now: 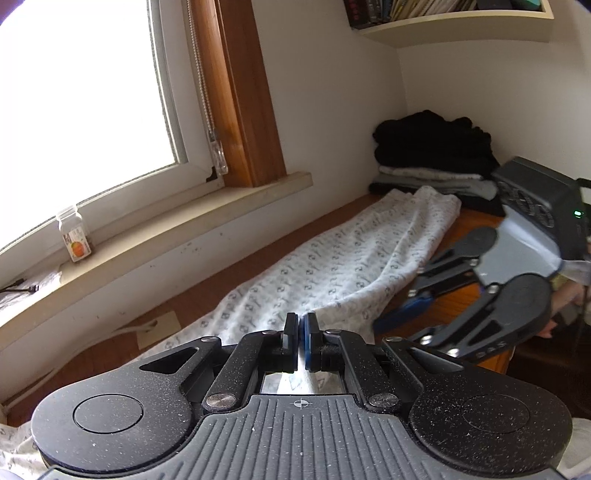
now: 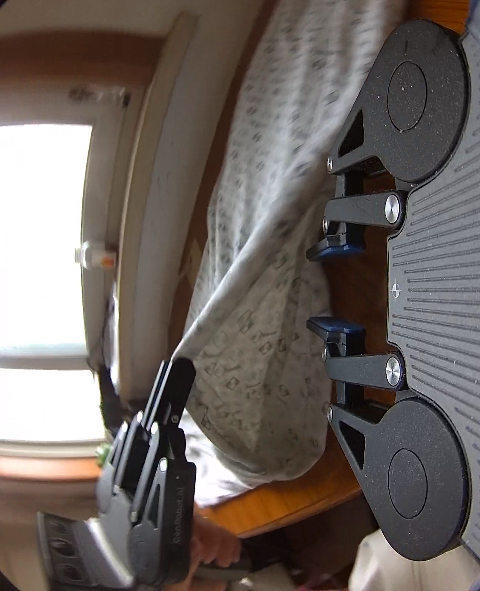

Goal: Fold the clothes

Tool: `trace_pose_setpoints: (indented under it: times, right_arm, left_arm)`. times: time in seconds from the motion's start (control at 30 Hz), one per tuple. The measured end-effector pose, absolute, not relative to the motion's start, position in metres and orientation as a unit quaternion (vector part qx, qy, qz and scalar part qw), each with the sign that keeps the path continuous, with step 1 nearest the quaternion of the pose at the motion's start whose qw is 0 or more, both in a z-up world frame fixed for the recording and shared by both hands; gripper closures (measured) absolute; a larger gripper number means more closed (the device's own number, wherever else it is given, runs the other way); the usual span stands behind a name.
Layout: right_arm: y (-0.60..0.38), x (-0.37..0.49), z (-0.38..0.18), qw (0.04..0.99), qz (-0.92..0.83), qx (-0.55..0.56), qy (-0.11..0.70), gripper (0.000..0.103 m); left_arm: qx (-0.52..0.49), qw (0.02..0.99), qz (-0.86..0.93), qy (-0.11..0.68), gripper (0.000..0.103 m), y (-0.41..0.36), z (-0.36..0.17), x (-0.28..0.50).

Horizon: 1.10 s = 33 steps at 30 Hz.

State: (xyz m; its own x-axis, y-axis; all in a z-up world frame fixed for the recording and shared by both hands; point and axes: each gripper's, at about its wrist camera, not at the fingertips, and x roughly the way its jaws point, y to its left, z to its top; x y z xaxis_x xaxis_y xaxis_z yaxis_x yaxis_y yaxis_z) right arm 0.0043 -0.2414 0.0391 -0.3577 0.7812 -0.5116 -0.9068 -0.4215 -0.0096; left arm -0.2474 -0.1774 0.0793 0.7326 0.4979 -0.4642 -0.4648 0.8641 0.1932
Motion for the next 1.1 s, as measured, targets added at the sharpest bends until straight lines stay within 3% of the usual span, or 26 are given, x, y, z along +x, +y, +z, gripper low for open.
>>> trace_pose_setpoints:
  times: [0.3, 0.47, 0.73, 1.1]
  right_arm:
    - [-0.220, 0.003, 0.036, 0.510, 0.804, -0.254, 0.169, 0.063]
    - [-0.219, 0.011, 0.038, 0.513, 0.809, -0.209, 0.196, 0.063]
    - [-0.207, -0.003, 0.034, 0.527, 0.792, -0.237, 0.196, 0.063]
    - [-0.255, -0.003, 0.032, 0.550, 0.779, -0.241, 0.183, 0.063]
  left_arm:
    - [-0.003, 0.938, 0.244, 0.246, 0.097, -0.173, 0.078, -0.257]
    - [-0.024, 0.930, 0.283, 0.234, 0.097, -0.136, 0.082, -0.270]
    - [-0.059, 0.881, 0.345, 0.319, 0.097, -0.039, 0.022, -0.265]
    - [-0.111, 0.881, 0.351, 0.297, 0.097, -0.020, 0.010, -0.289]
